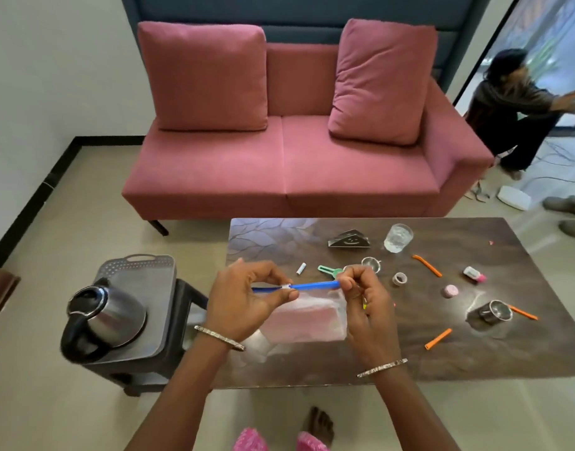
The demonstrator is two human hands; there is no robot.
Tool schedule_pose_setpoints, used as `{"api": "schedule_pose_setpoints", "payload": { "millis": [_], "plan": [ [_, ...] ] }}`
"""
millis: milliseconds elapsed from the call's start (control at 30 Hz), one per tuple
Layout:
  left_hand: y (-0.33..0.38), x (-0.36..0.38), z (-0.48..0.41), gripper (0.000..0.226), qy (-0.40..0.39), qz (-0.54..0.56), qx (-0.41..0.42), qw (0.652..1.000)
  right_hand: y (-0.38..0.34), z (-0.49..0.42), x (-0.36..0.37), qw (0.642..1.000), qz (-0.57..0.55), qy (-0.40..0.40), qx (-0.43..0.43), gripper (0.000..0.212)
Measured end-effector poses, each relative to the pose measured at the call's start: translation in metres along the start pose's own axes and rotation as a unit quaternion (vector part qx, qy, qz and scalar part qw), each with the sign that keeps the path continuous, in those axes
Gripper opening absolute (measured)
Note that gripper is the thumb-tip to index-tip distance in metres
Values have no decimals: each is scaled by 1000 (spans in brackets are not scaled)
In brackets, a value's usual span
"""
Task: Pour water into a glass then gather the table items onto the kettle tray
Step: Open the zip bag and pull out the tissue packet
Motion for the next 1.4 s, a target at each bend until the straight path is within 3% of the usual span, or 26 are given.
{"api": "schedule_pose_setpoints", "payload": {
  "millis": [300, 433, 533, 633, 800, 1100, 1167, 1267, 1333, 1400],
  "plan": [
    [18, 21, -24, 22, 53, -5, -24, 998, 9, -66, -102, 997, -61, 43, -7, 18],
    [28, 29, -32, 19, 67, 6, -29, 997, 10, -78, -112, 998, -60, -3, 7, 17],
    [35, 22, -43, 18, 80, 4, -19, 997, 9, -90, -117, 997, 21, -70, 29, 11],
    [43, 23, -56, 19, 69, -3, -9, 998, -8, -96, -104, 984, 120, -129, 7, 11],
    [52, 41, -82, 17, 49, -6, 8, 999, -16, -98, -50, 964, 166, -205, 12, 21],
    [27, 46, -133, 18, 42, 31, 5, 999, 1, -144, -20, 965, 214, -152, 26, 15],
    [18, 45, -138, 27, 83, 16, -26, 996, 12, -153, -20, 971, 198, -123, 54, 15],
    [-5, 48, -133, 33, 171, 56, -145, 973, 30, -163, -19, 977, 165, -92, 99, 14],
    [-17, 70, -131, 30, 131, 123, -217, 959, 38, -169, -23, 981, 145, -63, 115, 15],
    [-21, 102, -133, 30, 35, 207, -264, 942, 45, -174, -26, 983, 127, -42, 128, 17]
  ]
}}
Point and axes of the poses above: each hand's wrist, its own z-axis away from the middle knuckle, its own x-axis out of the palm, y = z × x, the point moved 10 cm from there along -z, towards the middle knuckle, and after that the axes turned 10 degrees about -z, right-handed, at the moved point
